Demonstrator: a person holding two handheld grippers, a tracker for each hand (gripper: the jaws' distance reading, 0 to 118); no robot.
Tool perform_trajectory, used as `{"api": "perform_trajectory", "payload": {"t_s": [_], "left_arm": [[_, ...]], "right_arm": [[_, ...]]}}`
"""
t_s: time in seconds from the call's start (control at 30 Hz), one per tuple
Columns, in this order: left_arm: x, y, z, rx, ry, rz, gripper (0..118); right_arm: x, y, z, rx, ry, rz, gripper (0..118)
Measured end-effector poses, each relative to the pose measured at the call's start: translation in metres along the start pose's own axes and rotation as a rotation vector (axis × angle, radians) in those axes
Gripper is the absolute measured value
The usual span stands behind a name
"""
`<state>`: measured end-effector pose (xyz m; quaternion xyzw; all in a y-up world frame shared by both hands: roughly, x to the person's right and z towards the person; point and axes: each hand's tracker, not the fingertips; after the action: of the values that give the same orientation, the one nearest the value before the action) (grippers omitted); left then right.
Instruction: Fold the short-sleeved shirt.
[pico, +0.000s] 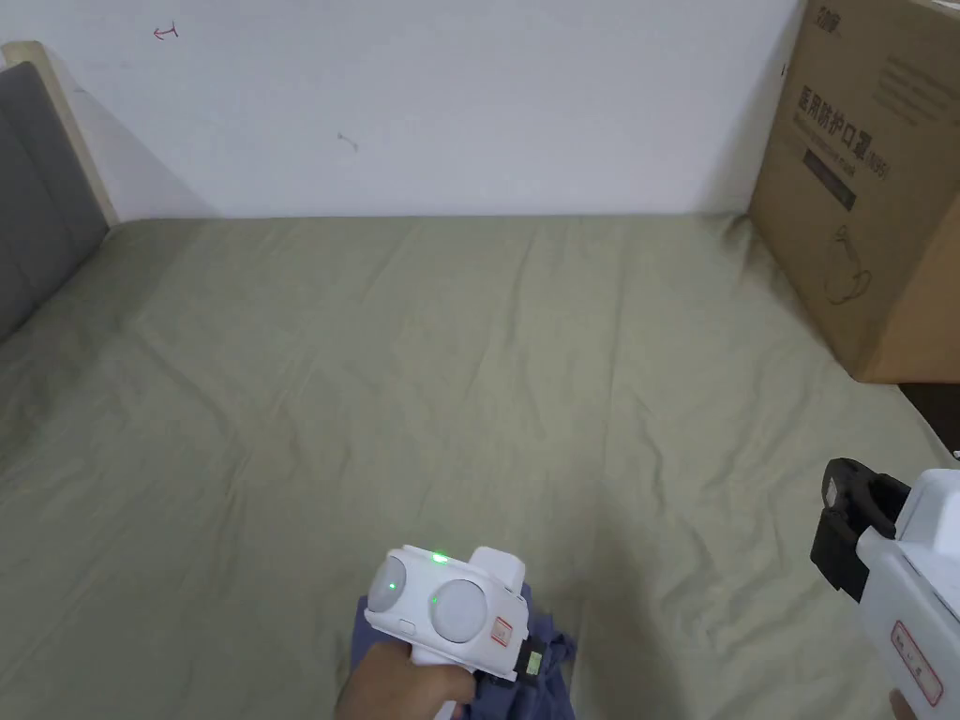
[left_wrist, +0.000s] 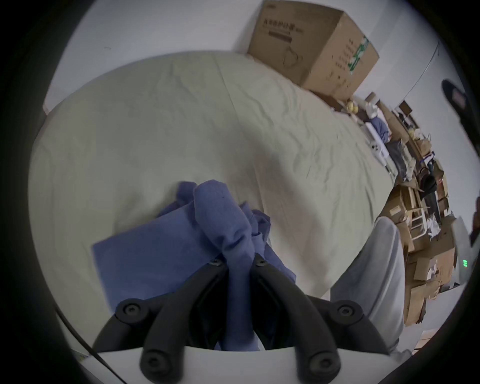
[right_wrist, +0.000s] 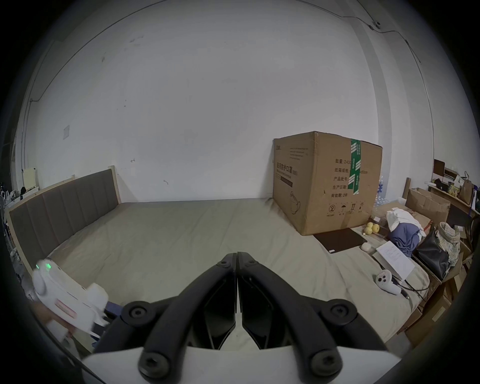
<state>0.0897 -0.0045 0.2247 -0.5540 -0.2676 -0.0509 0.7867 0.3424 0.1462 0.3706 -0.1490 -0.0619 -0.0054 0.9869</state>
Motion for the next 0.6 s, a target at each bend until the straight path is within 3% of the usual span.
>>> {"api": "perform_trajectory", "payload": {"t_s": [0.1,0.17,0.2,0.33,0.37,0.6], "left_arm": [[0.005,0.001,-0.014,-0.014,0.007,0.011,12],[-0.002,0.000,-0.012,-0.004,0.003,0.032,20],[-0.002,0.002,-0.007,0.008,-0.003,0.049,29],[-0.007,0.004,0.033,0.128,-0.150,0.121,91],[-0.009,0.005,0.042,0.169,-0.158,0.121,101],[-0.040,-0.010,0.089,0.452,0.082,0.097,105]], "right_arm": [[0.005,-0.002,0.002,-0.003,-0.017,-0.001,0],[0.008,-0.003,0.003,-0.007,-0.021,-0.006,0],[0.008,-0.003,0.003,-0.008,-0.023,-0.006,0],[0.009,-0.002,0.001,-0.011,-0.026,-0.008,0],[0.009,-0.002,0.001,-0.009,-0.026,-0.010,0],[0.001,0.004,0.001,0.005,-0.008,-0.009,0]]}}
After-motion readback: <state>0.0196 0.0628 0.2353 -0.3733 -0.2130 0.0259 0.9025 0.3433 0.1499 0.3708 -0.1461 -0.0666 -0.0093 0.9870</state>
